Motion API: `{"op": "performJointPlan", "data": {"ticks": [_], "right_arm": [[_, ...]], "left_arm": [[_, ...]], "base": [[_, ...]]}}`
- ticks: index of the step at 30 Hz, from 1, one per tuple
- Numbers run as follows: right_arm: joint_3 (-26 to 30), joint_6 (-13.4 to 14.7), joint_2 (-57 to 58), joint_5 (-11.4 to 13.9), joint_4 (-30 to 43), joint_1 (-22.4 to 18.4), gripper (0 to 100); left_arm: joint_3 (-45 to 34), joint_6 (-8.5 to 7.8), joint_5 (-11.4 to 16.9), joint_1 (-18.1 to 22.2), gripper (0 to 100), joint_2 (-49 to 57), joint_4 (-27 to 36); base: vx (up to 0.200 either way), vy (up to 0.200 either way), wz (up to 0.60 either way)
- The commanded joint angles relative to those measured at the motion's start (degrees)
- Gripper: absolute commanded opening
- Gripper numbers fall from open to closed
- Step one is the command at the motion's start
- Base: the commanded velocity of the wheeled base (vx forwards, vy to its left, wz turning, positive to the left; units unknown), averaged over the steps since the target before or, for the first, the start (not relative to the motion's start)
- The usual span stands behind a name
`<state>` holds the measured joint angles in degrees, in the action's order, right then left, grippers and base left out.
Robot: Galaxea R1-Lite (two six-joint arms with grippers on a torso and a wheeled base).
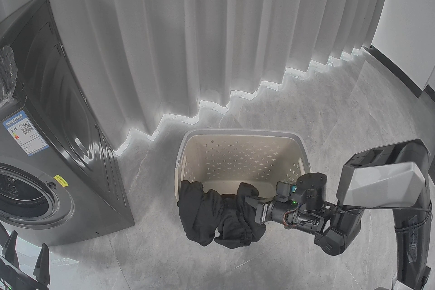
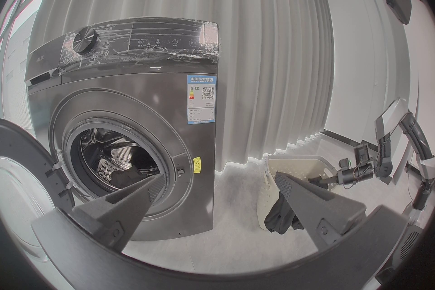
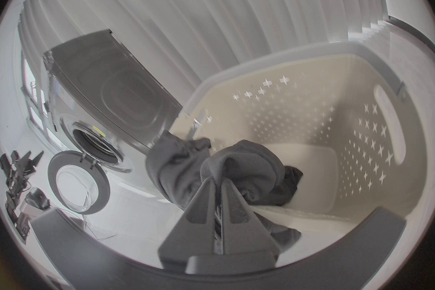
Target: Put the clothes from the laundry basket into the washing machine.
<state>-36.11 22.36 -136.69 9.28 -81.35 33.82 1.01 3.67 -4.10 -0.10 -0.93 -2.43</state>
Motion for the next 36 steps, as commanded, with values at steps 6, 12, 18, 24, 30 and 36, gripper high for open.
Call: {"op": "performJointPlan", "data": {"ticks": [6, 12, 18, 24, 30, 36], "right_arm": [[11.1, 0.3, 18.4, 2.1, -7.5, 4.5, 0], [14.0, 0.5, 27.8, 2.3, -7.5, 6.8, 0], [17.5, 5.2, 34.2, 5.6, -7.7, 6.7, 0], [17.3, 5.2, 37.7, 8.9, -7.6, 6.1, 0], [15.4, 5.2, 37.9, 9.1, -7.6, 5.7, 0], [14.0, 2.7, 38.3, 12.4, -7.6, 3.9, 0]], "left_arm": [[-0.9, 0.02, 0.0, 0.0, 100, 0.6, 0.0], [-0.9, 0.11, 0.0, 0.0, 100, 0.6, 0.0], [-0.9, 0.37, 0.0, 0.0, 100, 0.6, 0.0], [-0.9, 0.46, 0.0, 0.0, 100, 0.6, 0.0], [-0.9, 0.46, 0.0, 0.0, 100, 0.6, 0.0], [-0.9, 0.46, 0.0, 0.0, 100, 0.6, 0.0]], "base": [[0.0, 0.0, 0.0], [0.0, 0.0, 0.0], [0.0, 0.0, 0.0], [0.0, 0.0, 0.0], [-0.167, 0.0, 0.0], [-0.2, 0.0, 0.0]]}}
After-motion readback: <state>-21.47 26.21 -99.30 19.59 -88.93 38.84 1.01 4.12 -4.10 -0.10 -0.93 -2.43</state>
